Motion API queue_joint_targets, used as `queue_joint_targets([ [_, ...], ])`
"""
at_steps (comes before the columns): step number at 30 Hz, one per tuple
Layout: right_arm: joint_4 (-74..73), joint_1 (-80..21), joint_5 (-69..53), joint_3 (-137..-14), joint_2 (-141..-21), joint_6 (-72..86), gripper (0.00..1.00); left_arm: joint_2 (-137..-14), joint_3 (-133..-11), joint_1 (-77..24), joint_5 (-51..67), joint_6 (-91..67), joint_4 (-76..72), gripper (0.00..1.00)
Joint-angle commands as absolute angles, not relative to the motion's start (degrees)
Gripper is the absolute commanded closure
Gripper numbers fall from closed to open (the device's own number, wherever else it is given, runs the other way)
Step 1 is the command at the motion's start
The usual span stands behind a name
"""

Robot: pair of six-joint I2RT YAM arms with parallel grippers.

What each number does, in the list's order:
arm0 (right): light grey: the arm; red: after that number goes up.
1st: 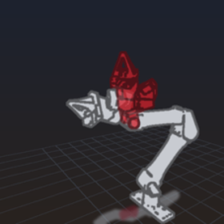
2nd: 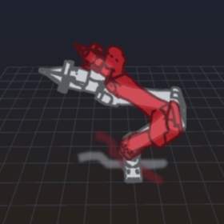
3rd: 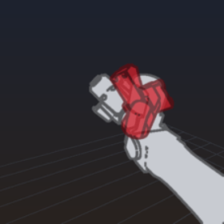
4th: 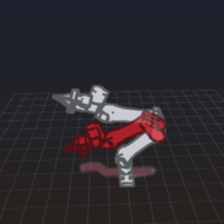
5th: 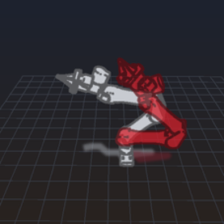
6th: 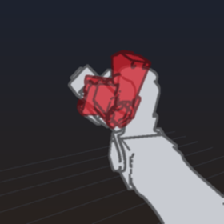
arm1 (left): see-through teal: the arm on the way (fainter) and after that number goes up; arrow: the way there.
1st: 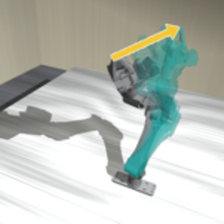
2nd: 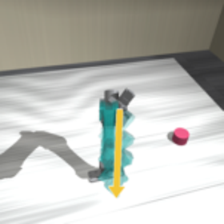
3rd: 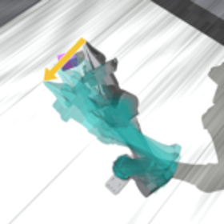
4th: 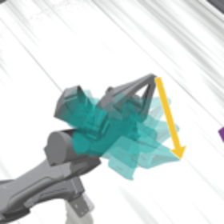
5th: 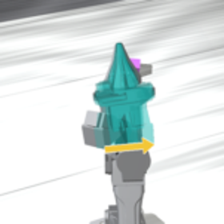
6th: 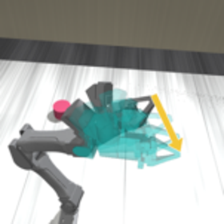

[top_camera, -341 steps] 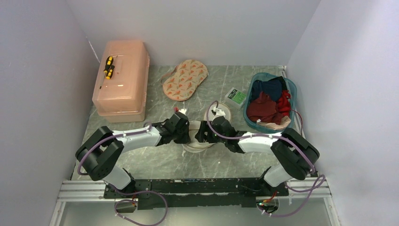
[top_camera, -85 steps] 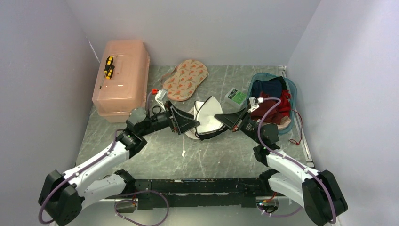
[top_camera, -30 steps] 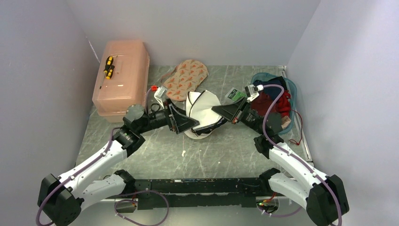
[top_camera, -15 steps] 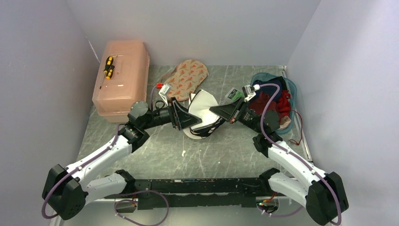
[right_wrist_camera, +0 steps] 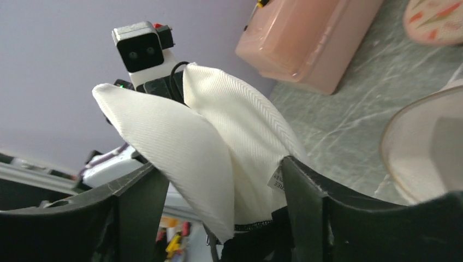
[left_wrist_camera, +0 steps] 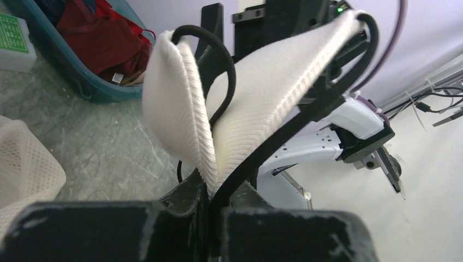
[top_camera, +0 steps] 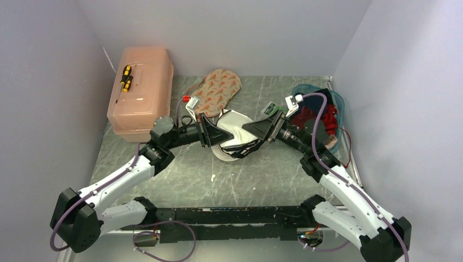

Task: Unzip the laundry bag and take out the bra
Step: Place the bra in the bin.

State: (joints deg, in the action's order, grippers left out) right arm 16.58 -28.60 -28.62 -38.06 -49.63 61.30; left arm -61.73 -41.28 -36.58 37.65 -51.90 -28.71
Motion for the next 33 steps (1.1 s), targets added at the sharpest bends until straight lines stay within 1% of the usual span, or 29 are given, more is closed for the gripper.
queue_joint_targets([
  [1,-1.82,-28.91,-22.94,-47.15,-44.85,48.3,0.1,-61.31,-43.02,-36.74,36.29,-51.15,-31.11,0.97],
  [3,-8.77,-28.9,-19.6,-49.72,-42.63,44.18,0.02,-61.35,-42.89,-36.65,35.75,-51.11,-31.22,0.97],
  [7,-14.3,-28.88,-13.5,-49.49,-37.04,39.67,0.0,-62.06,-42.43,-36.41,33.85,-53.03,-34.27,0.97],
  [9,-12.11,-28.75,-14.14,-46.27,-34.43,40.57,0.0,-63.54,-42.26,-36.09,33.83,-55.55,-38.72,0.97],
  [13,3.25,-28.69,-21.03,-36.84,-31.02,48.33,0.0,-67.32,-43.22,-35.68,36.58,-60.69,-47.19,0.97],
  [15,9.38,-28.6,-23.43,-34.66,-31.32,51.37,0.0,-69.09,-43.7,-35.66,38.38,-62.55,-50.35,0.97],
  [19,12.04,-28.35,-24.57,-35.12,-33.12,51.84,0.0,-71.34,-43.91,-35.6,41.59,-64.88,-54.68,0.97],
  [26,15.43,-28.31,-23.76,-34.85,-36.49,52.55,0.01,-74.17,-43.13,-35.59,43.07,-68.9,-60.62,0.97],
  [28,17.83,-28.32,-23.6,-34.45,-37.0,53.12,0.05,-74.99,-43.28,-35.6,43.22,-69.83,-61.41,0.97],
  [30,20.67,-28.32,-24.14,-34.38,-37.8,53.72,0.1,-75.76,-43.4,-35.59,43.23,-70.19,-61.62,0.97],
  [31,21.56,-28.3,-24.32,-34.7,-38.44,53.89,0.15,-76.08,-43.48,-35.57,43.24,-70.23,-61.54,0.97],
  [33,22.89,-28.35,-24.99,-35.31,-39.82,54.18,0.32,-76.57,-43.66,-35.6,43.24,-70.44,-61.58,0.97],
])
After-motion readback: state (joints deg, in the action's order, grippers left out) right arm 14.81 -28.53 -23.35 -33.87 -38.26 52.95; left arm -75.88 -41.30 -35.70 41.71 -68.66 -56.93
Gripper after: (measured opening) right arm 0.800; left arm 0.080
